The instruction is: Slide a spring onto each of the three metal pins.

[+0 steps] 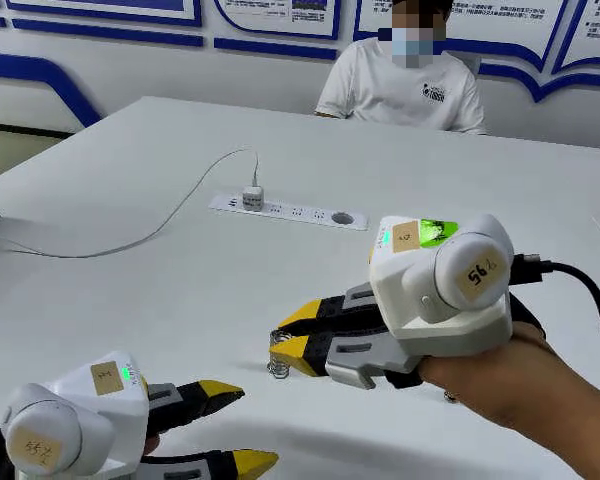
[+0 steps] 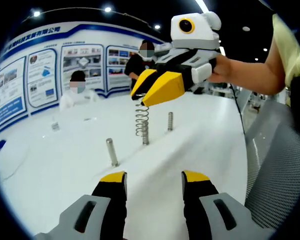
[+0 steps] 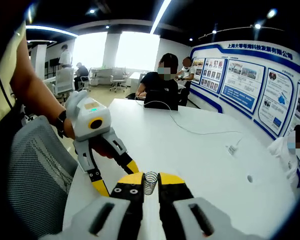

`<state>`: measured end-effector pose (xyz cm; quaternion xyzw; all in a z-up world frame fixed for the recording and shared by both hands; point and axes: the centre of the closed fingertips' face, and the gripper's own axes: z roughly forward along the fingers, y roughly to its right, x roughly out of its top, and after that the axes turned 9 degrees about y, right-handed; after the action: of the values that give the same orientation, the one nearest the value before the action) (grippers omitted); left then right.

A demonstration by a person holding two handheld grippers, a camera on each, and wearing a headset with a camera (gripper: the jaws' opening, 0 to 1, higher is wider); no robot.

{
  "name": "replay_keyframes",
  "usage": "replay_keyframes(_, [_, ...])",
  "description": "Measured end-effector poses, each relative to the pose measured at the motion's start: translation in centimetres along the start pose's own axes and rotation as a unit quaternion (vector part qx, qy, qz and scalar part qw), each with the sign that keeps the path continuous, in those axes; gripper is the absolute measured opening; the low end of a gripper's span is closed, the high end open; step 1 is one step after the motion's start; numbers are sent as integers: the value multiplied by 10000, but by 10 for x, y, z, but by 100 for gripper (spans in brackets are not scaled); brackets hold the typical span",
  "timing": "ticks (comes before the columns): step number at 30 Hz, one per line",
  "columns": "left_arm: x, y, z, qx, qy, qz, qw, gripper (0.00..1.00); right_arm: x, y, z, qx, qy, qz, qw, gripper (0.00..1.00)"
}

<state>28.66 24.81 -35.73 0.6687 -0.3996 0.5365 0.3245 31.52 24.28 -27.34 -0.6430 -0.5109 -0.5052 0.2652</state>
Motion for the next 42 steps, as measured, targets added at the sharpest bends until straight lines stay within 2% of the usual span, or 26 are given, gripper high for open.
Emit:
replay_keyframes(14, [-5,-6,-3,129,-35,-132,9998,55,4,36,8,-458,110,88,9989,12])
replay_keyframes(22, [-7,-8,-3,161,-65,-196,9997,59,-4,54,18,-676,90,181,9975,12])
replay_keyframes(32, [-7,-7,-3,152,-69,-219,9996,60,-17,58,33,-607,-69,256,9978,12])
replay_keyframes(42, [-9,-8,-4,169,-85,-240,9995,61,-25,57,38,-553,-190,264,9979,12])
